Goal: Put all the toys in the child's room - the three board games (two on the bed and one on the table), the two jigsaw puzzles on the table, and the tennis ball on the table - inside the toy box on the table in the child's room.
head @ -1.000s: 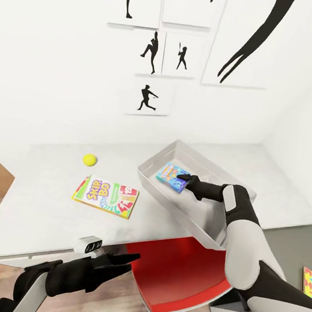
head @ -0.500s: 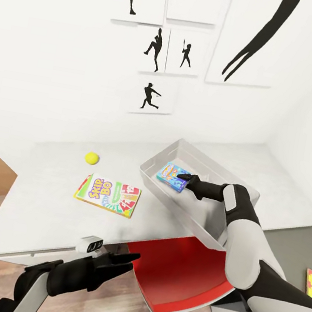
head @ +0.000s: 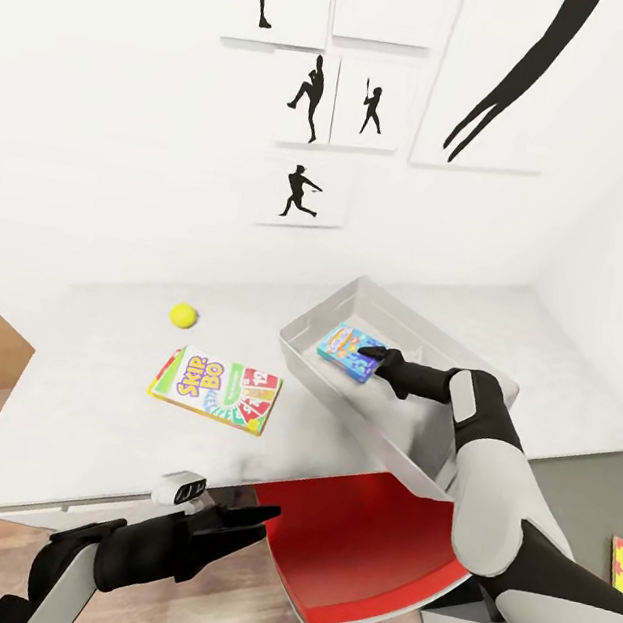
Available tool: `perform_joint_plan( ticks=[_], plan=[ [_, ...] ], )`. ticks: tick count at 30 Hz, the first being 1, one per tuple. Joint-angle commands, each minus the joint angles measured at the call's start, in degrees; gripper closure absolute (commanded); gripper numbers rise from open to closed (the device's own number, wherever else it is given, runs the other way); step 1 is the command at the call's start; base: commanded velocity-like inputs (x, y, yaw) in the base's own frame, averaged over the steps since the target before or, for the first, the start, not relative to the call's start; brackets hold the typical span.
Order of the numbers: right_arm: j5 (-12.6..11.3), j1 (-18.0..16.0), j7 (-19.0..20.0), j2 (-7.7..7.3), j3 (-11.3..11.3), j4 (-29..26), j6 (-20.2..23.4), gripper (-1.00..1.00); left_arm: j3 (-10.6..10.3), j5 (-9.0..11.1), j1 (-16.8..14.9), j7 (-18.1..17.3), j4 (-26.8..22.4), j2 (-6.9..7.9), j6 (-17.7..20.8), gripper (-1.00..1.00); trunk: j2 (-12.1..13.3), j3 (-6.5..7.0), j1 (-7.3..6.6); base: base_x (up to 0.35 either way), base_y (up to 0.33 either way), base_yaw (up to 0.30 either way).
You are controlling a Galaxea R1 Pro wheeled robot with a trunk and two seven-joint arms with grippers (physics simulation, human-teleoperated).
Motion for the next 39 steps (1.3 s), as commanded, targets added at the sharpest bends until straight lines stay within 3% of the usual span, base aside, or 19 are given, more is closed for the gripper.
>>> perform_joint_plan(
  ticks=[1,12,39],
  plan=[
    [-0.3,-0.1,0.0,0.02,-0.8,-0.1,0.4,1.00,-0.1,0.4,0.0,0.1,0.0,0.05,0.4,-1.00,-0.1,-0.11,0.03,0.000,0.000,0.000],
    [-0.3,-0.3,-1.3,-0.32,-2.5,-0.1,0.3,1.00,-0.1,0.4,0.0,0.1,0.0,0.04,0.4,-1.00,-0.1,-0.76,0.03,0.000,0.000,0.000],
    [-0.4,-2.0,-3.6,-0.57,-2.9,-0.1,-1.3,1.00,-0.1,0.4,0.0,0.1,0.0,0.11,0.4,-1.00,-0.1,-3.07,0.03,0.000,0.000,0.000]
  ],
)
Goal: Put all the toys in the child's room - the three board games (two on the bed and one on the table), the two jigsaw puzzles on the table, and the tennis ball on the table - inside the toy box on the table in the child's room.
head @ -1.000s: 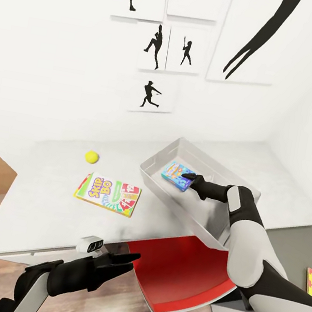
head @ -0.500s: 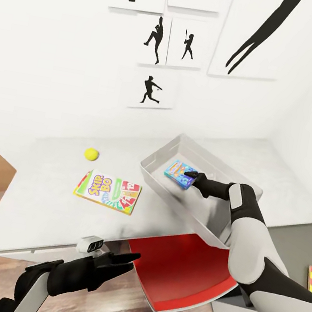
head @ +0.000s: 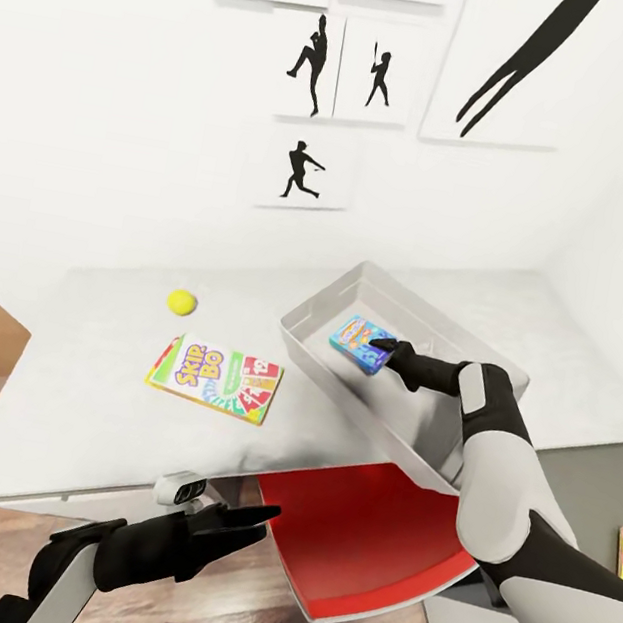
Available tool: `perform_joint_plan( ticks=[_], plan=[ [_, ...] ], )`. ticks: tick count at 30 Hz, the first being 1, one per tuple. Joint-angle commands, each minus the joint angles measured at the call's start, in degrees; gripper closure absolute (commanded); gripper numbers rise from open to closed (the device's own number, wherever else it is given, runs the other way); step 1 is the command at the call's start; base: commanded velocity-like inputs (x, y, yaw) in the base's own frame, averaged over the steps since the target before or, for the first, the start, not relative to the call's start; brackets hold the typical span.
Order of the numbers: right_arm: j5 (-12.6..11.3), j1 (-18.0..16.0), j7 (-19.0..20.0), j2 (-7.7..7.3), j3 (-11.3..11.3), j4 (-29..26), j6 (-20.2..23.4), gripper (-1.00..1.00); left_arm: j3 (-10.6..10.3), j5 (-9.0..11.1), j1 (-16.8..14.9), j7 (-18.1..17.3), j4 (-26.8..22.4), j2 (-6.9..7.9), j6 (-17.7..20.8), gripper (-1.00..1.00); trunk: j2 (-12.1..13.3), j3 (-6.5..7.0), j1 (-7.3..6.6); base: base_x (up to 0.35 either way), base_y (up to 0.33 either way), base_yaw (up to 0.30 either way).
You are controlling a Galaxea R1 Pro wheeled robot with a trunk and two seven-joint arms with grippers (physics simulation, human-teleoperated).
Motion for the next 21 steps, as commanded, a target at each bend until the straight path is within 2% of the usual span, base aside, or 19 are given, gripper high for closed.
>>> perform_joint_plan(
  ticks=[1,21],
  plan=[
    [-0.3,-0.1,0.0,0.06,-0.4,-0.1,0.4,1.00,-0.1,0.4,0.0,0.1,0.0,0.04,0.4,-1.00,-0.1,-0.12,0.03,0.000,0.000,0.000],
    [-0.3,-0.1,0.0,0.14,-0.4,-0.1,0.4,1.00,-0.1,0.4,0.0,0.1,0.0,0.07,0.4,-1.00,-0.1,-0.32,0.03,0.000,0.000,0.000]
  ],
)
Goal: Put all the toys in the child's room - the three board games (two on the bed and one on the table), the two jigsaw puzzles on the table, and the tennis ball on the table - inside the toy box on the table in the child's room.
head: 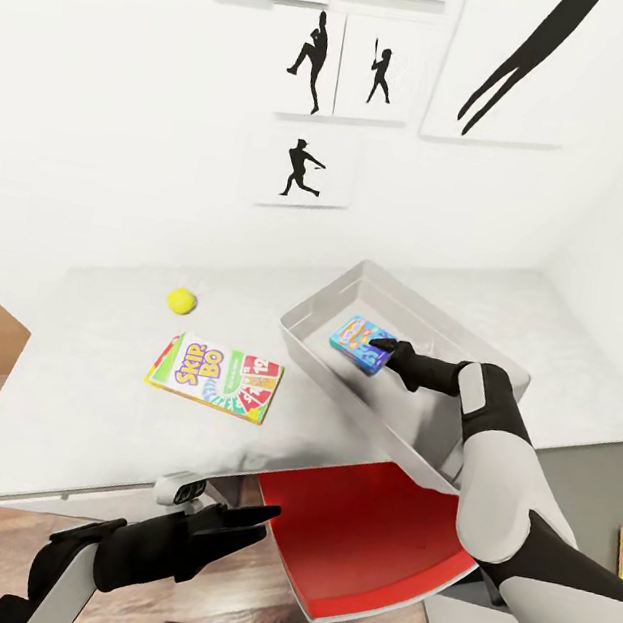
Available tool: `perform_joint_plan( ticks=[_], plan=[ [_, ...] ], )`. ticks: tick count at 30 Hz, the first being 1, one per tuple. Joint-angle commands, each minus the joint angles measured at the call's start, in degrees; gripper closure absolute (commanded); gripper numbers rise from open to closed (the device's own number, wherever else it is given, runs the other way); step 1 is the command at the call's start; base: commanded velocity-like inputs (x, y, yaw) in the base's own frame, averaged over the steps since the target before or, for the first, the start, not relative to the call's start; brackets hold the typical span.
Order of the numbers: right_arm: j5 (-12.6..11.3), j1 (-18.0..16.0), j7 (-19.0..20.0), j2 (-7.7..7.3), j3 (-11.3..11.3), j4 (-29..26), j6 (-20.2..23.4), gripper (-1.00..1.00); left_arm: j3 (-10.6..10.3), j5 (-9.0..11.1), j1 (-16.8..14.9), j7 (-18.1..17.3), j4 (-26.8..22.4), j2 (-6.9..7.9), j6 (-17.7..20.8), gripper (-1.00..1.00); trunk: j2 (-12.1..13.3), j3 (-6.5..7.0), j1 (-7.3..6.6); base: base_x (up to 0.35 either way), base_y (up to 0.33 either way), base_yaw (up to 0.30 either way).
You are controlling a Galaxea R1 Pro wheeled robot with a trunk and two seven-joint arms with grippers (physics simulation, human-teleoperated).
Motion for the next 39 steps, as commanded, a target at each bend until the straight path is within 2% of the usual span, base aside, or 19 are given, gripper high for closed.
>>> perform_joint_plan(
  ticks=[1,17,39],
  plan=[
    [-0.3,-0.1,0.0,0.10,-0.4,-0.1,0.4,1.00,-0.1,0.4,0.0,0.1,0.0,0.05,0.4,-1.00,-0.1,-0.08,0.03,0.000,0.000,0.000],
    [-0.3,-0.1,0.0,0.02,-0.4,-0.1,0.3,1.00,-0.1,0.4,0.0,0.1,0.0,0.05,0.4,-1.00,-0.1,-0.24,0.03,0.000,0.000,0.000],
    [-0.3,-0.2,0.0,-0.35,-0.5,-0.2,0.4,1.00,-0.1,0.4,-0.1,0.2,0.0,0.09,0.4,-1.00,-0.1,-2.02,0.03,0.000,0.000,0.000]
  ],
)
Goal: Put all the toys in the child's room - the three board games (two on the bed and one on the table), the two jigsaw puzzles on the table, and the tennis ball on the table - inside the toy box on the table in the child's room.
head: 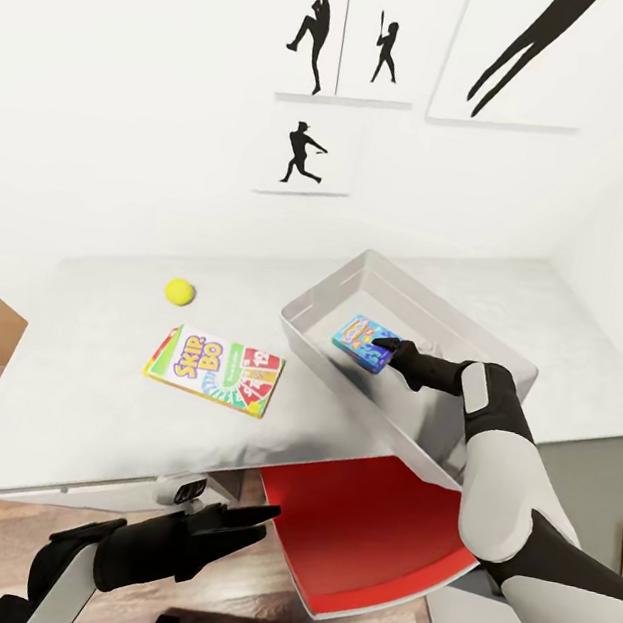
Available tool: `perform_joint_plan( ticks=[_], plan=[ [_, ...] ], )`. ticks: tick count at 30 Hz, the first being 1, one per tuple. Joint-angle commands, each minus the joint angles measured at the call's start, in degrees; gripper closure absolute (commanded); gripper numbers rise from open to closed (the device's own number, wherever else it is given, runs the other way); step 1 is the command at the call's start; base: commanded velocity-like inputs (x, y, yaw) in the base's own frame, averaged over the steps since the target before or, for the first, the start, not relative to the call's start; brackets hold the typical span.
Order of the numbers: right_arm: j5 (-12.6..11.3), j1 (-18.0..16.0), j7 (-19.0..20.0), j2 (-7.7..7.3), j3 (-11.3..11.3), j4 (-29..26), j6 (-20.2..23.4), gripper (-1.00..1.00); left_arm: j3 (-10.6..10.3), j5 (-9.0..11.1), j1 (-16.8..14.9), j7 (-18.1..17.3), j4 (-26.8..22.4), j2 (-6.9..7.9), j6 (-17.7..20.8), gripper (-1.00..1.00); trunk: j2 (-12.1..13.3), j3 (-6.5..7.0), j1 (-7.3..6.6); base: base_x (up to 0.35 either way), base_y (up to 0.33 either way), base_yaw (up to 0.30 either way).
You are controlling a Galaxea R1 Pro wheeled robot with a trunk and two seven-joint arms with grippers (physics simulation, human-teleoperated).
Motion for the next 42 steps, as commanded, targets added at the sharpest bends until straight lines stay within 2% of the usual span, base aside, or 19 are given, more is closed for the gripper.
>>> perform_joint_plan(
  ticks=[1,22,42],
  plan=[
    [-0.4,-0.1,0.0,0.01,-0.4,-0.1,0.5,1.00,-0.1,0.4,0.0,0.2,0.0,0.04,0.4,-1.00,-0.1,-0.17,0.03,0.000,0.000,0.000],
    [-0.5,-0.1,0.0,-0.73,-0.4,-0.3,0.5,1.00,-0.1,0.2,0.0,0.5,0.0,0.02,0.4,-1.00,-0.1,-2.01,0.03,0.000,0.000,0.000],
    [-0.5,-0.4,0.5,-0.48,-0.3,-0.6,-0.7,1.00,-0.1,0.0,0.0,0.5,0.0,0.01,0.4,-1.00,-0.1,-2.27,0.03,0.000,0.000,0.000]
  ],
)
